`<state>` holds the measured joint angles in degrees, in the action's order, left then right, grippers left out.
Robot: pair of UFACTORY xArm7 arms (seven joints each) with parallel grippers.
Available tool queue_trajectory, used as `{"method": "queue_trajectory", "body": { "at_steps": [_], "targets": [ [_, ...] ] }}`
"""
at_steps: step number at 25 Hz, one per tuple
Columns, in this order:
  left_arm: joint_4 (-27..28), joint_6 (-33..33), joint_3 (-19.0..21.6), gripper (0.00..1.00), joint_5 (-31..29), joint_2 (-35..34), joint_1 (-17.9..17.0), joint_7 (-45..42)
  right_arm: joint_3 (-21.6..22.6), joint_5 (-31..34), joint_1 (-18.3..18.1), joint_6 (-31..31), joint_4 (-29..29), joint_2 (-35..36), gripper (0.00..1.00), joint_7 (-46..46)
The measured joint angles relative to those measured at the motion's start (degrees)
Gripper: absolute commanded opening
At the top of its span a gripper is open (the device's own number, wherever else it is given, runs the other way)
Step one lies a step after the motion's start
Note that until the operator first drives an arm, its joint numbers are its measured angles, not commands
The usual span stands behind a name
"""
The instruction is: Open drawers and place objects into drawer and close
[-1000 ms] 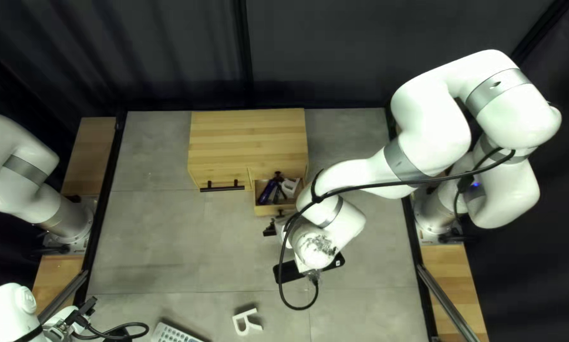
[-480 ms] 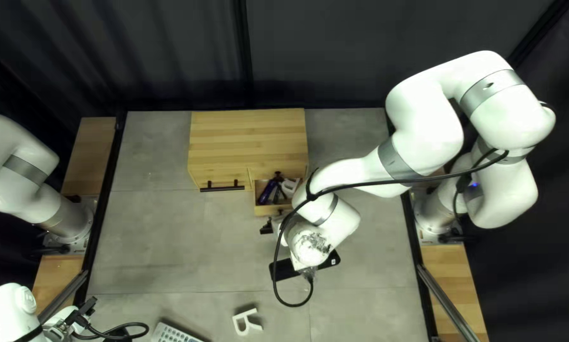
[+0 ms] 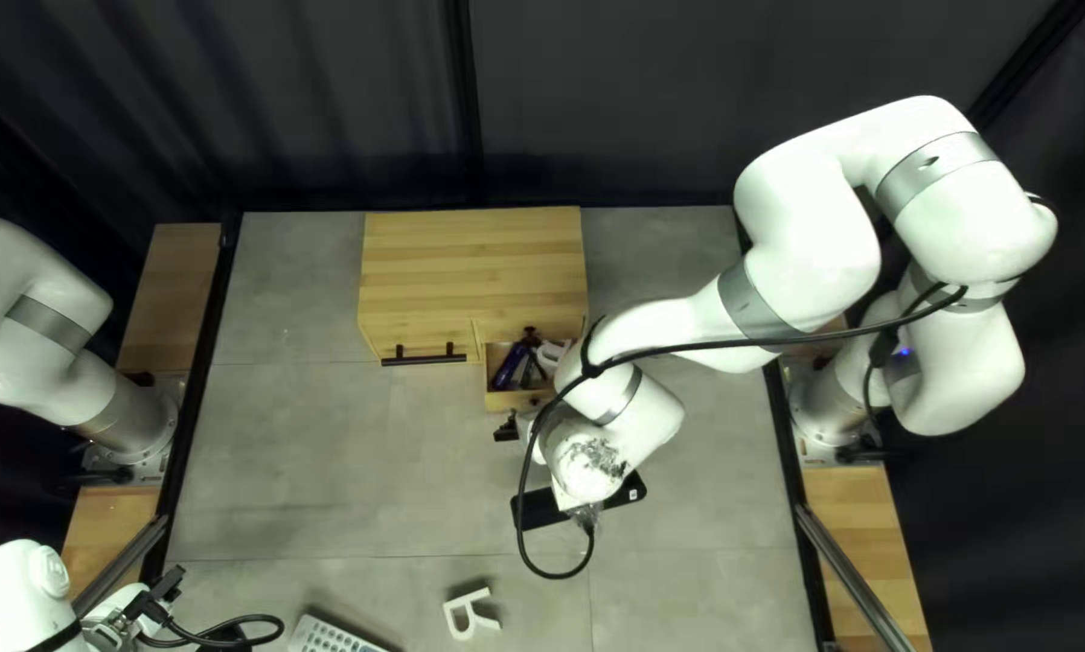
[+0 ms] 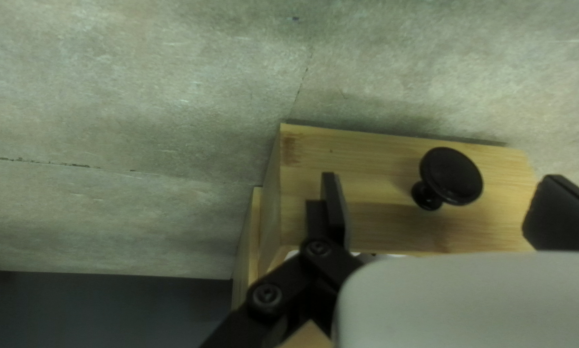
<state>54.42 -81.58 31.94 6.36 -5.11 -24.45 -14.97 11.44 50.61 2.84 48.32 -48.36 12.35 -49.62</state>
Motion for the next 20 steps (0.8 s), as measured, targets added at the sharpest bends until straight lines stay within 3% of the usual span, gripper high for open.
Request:
{"method": "queue_trajectory", "body": {
  "at_steps": [14, 20],
  "targets": [
    [0.0, 0.0, 0.0, 1.0, 0.0, 0.0, 0.0, 0.0, 0.16, -0.65, 0.02, 0.65, 1.08, -1.71, 1.0, -0.07],
    [0.0, 0.0, 0.0, 1.0, 0.0, 0.0, 0.0, 0.0, 1.27, -5.36, 0.87, 6.47, -4.7, -0.94, 1.0, -2.78]
  ]
}}
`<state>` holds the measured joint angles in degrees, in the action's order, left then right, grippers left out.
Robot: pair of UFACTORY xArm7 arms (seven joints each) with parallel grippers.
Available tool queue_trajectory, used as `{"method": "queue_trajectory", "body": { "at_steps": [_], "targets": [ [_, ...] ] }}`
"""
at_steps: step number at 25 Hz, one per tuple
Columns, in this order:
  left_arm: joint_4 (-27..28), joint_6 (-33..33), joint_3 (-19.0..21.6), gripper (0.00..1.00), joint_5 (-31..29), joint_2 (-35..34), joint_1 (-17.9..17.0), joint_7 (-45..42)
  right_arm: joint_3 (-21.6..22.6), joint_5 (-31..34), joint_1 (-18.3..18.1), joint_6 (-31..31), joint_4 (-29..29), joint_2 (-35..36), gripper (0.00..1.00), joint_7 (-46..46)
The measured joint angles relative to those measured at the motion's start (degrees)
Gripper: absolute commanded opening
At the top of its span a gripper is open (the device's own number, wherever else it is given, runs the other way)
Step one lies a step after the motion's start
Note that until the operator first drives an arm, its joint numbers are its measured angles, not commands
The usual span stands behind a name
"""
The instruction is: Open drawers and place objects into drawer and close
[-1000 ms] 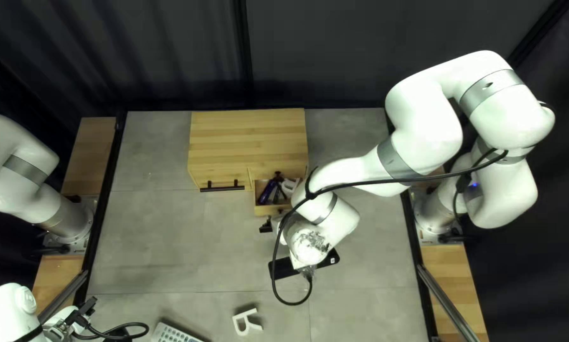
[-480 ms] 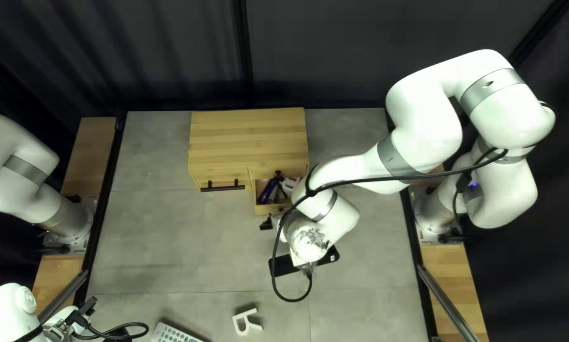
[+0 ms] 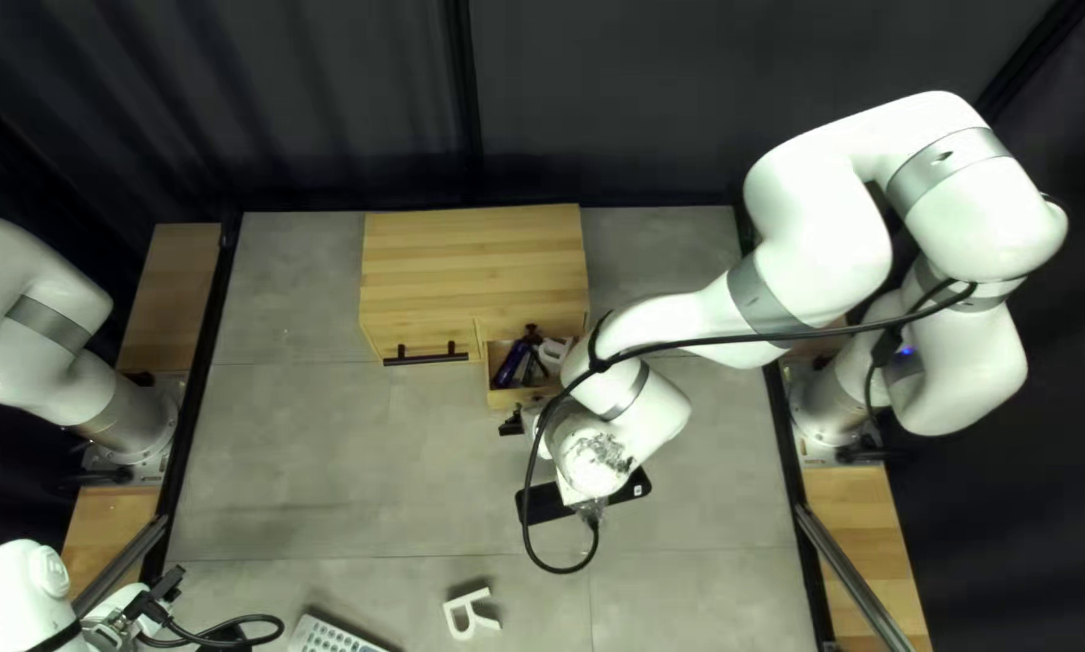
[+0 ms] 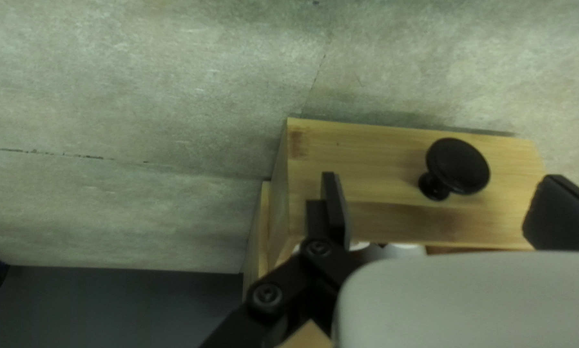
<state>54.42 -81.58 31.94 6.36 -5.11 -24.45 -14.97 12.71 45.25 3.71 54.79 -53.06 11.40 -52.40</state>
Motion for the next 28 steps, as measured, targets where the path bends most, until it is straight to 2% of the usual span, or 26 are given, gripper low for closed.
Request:
{"method": "queue_trajectory", "body": {
  "at_steps": [14, 23, 28],
  "targets": [
    [0.0, 0.0, 0.0, 1.0, 0.0, 0.0, 0.0, 0.0, 0.39, -8.99, 0.52, 12.5, -13.48, 6.0, 1.0, -1.95],
    [0.0, 0.0, 0.0, 1.0, 0.0, 0.0, 0.0, 0.0, -0.1, -9.87, 0.23, 13.82, -17.85, 9.9, 1.0, -2.56],
    [0.0, 0.0, 0.0, 1.0, 0.0, 0.0, 0.0, 0.0, -0.28, -9.07, -0.24, 12.79, -17.54, 9.97, 1.0, -4.1]
  ]
}}
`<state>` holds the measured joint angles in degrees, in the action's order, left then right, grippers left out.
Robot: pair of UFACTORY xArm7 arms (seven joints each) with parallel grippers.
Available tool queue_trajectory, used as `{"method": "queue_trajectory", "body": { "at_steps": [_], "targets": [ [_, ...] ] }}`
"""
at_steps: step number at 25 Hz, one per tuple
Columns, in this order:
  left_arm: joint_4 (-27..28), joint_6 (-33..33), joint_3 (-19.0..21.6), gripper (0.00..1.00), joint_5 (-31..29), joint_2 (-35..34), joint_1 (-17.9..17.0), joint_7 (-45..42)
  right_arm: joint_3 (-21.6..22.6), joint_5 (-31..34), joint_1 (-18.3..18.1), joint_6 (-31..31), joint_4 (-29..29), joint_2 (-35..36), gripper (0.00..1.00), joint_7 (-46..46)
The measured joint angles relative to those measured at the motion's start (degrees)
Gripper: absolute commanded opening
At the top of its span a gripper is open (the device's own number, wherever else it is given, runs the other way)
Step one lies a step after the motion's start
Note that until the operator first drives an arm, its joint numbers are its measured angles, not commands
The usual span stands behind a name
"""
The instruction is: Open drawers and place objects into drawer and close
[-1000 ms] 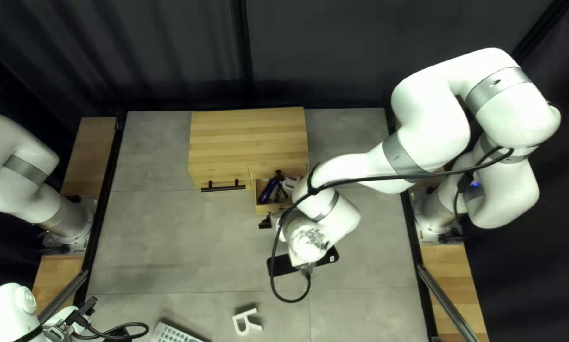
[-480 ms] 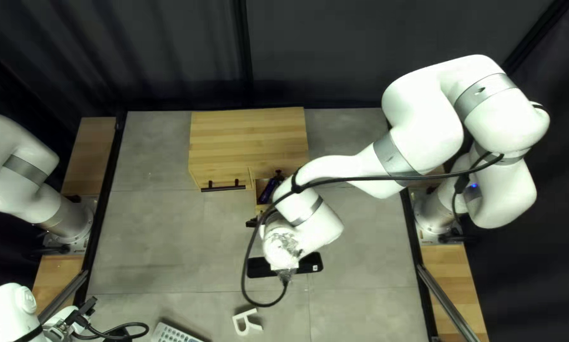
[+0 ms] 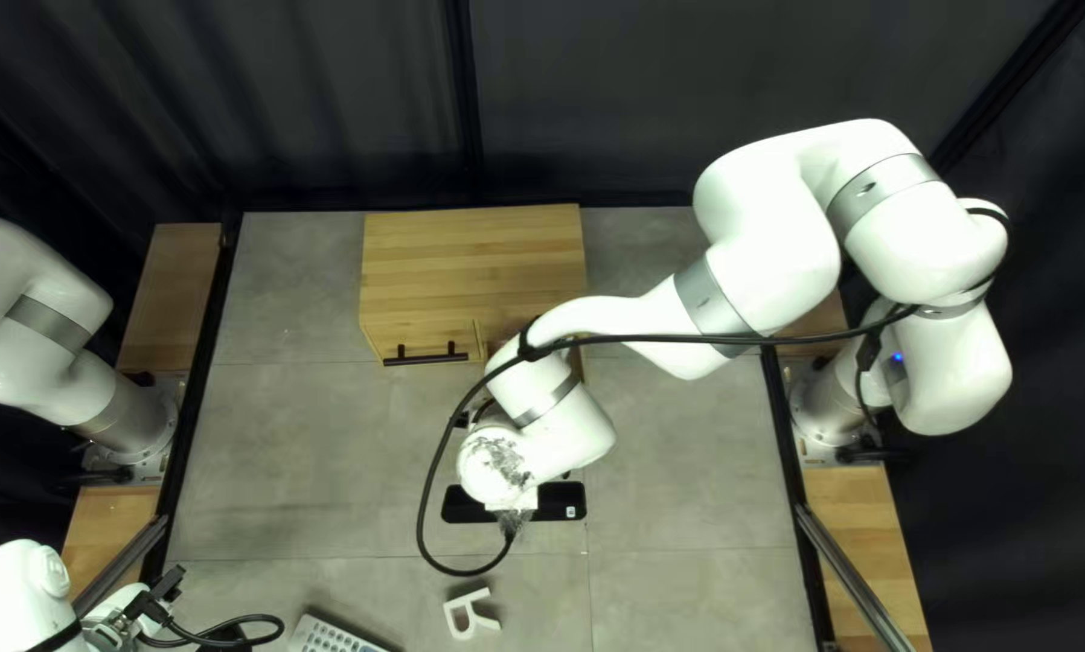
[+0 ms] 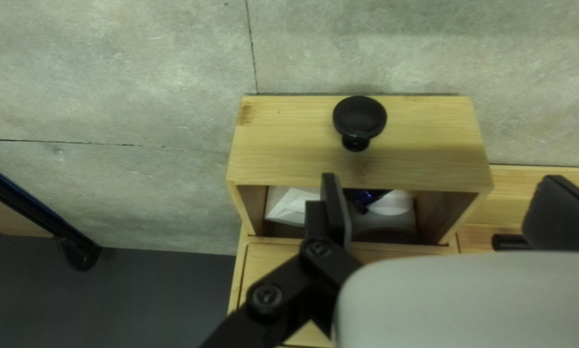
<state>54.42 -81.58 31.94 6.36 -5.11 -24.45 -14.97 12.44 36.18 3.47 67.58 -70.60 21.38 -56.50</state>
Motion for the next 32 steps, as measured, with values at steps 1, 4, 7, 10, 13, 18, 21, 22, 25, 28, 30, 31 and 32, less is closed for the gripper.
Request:
{"method": "queue_trajectory", "body": {
  "at_steps": [1, 4, 7, 10, 13, 18, 21, 22, 25, 28, 30, 31, 32],
  "targets": [
    [0.0, 0.0, 0.0, 1.0, 0.0, 0.0, 0.0, 0.0, -0.07, 0.31, -0.17, -0.68, 0.46, -0.12, 1.0, -0.23],
    [0.0, 0.0, 0.0, 1.0, 0.0, 0.0, 0.0, 0.0, -0.32, 1.15, -0.74, -2.6, 1.63, -0.26, 1.0, -0.83],
    [0.0, 0.0, 0.0, 1.0, 0.0, 0.0, 0.0, 0.0, -0.64, 1.53, -1.35, -3.74, 2.35, 0.04, 1.0, -1.38],
    [0.0, 0.0, 0.0, 1.0, 0.0, 0.0, 0.0, 0.0, -0.79, 1.49, -1.64, -3.83, 2.26, 0.33, 1.0, -1.79],
    [0.0, 0.0, 0.0, 1.0, 0.0, 0.0, 0.0, 0.0, -0.83, 1.35, -1.7, -3.48, 1.81, 0.71, 1.0, -2.12],
    [0.0, 0.0, 0.0, 1.0, 0.0, 0.0, 0.0, 0.0, -0.86, 1.11, -1.75, -2.74, 1.12, 1.21, 1.0, -2.67],
    [0.0, 0.0, 0.0, 1.0, 0.0, 0.0, 0.0, 0.0, -0.9, 0.88, -1.76, -1.97, 0.31, 1.74, 1.0, -3.09],
    [0.0, 0.0, 0.0, 1.0, 0.0, 0.0, 0.0, 0.0, -0.92, 0.78, -1.76, -1.67, -0.01, 1.94, 1.0, -3.25],
    [0.0, 0.0, 0.0, 1.0, 0.0, 0.0, 0.0, 0.0, -0.99, 0.48, -1.84, -0.68, -1.06, 2.42, 1.0, -3.88],
    [0.0, 0.0, 0.0, 1.0, 0.0, 0.0, 0.0, 0.0, -1.03, 0.09, -1.91, 0.35, -2.18, 2.94, 1.0, -4.58],
    [0.0, 0.0, 0.0, 1.0, 0.0, 0.0, 0.0, 0.0, -1.04, -0.24, -1.96, 0.87, -2.93, 3.48, 1.0, -4.96],
    [0.0, 0.0, 0.0, 1.0, 0.0, 0.0, 0.0, 0.0, -1.04, -0.42, -1.98, 1.1, -3.3, 3.79, 1.0, -5.11],
    [0.0, 0.0, 0.0, 1.0, 0.0, 0.0, 0.0, 0.0, -1.04, -0.58, -2.0, 1.31, -3.61, 4.06, 1.0, -5.21]
  ]
}}
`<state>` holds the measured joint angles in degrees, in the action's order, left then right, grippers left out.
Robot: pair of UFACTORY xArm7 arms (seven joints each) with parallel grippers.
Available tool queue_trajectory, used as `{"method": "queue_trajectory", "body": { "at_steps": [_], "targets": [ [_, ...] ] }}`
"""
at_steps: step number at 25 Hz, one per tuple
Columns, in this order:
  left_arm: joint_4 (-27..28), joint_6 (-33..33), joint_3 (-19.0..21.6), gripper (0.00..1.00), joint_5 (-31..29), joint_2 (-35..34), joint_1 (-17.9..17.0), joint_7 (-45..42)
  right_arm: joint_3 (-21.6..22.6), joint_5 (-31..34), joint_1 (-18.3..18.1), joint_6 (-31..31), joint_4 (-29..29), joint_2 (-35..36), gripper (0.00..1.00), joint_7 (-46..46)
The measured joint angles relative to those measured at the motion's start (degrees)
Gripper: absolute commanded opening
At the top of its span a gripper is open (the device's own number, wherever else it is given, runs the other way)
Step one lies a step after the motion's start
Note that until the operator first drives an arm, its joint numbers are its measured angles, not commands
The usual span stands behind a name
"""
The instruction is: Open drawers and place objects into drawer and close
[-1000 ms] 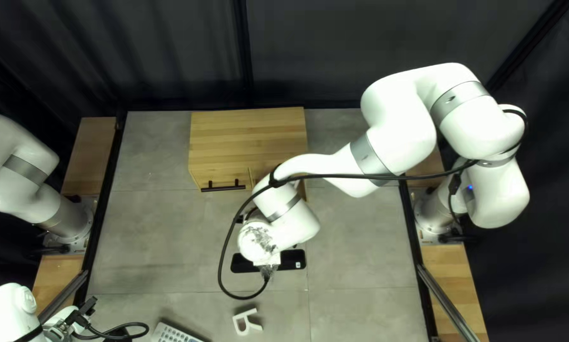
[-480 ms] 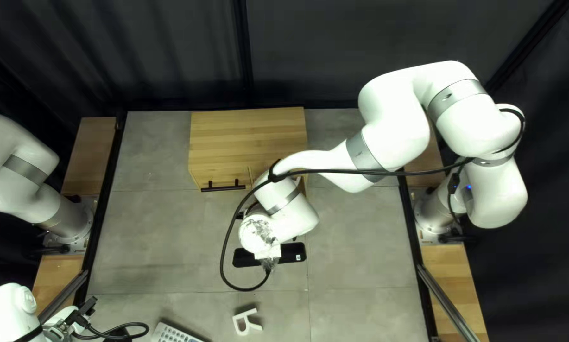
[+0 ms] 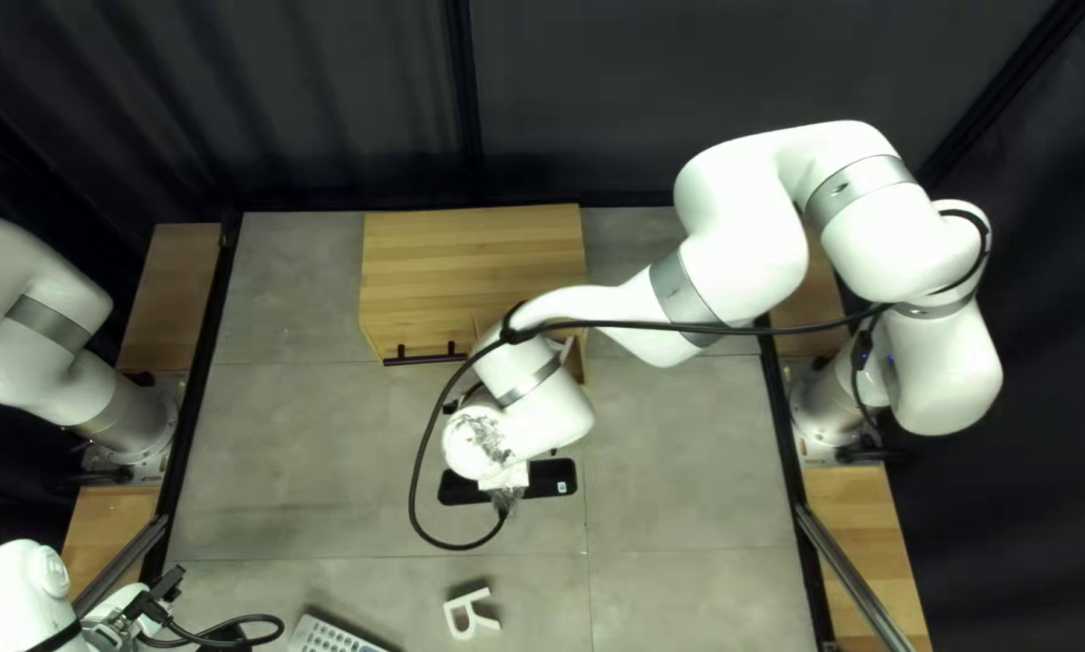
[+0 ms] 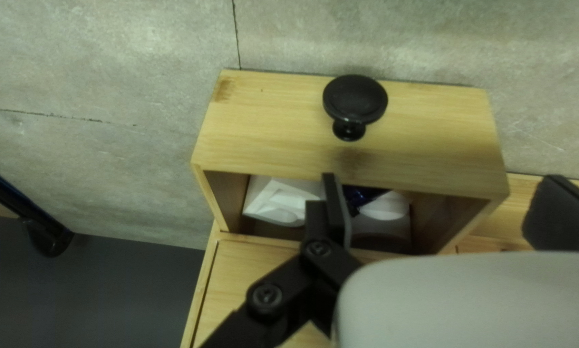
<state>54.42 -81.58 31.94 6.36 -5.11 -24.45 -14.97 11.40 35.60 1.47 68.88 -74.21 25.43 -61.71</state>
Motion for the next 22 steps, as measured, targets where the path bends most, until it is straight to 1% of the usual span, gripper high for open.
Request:
{"method": "queue_trajectory", "body": {
  "at_steps": [8, 22],
  "targets": [
    [0.0, 0.0, 0.0, 1.0, 0.0, 0.0, 0.0, 0.0, -0.19, -0.8, 0.03, 1.86, -2.12, 1.37, 1.0, -0.02],
    [0.0, 0.0, 0.0, 1.0, 0.0, 0.0, 0.0, 0.0, -0.24, -1.52, 0.12, 2.72, -1.32, 1.11, 1.0, 1.17]
  ]
}}
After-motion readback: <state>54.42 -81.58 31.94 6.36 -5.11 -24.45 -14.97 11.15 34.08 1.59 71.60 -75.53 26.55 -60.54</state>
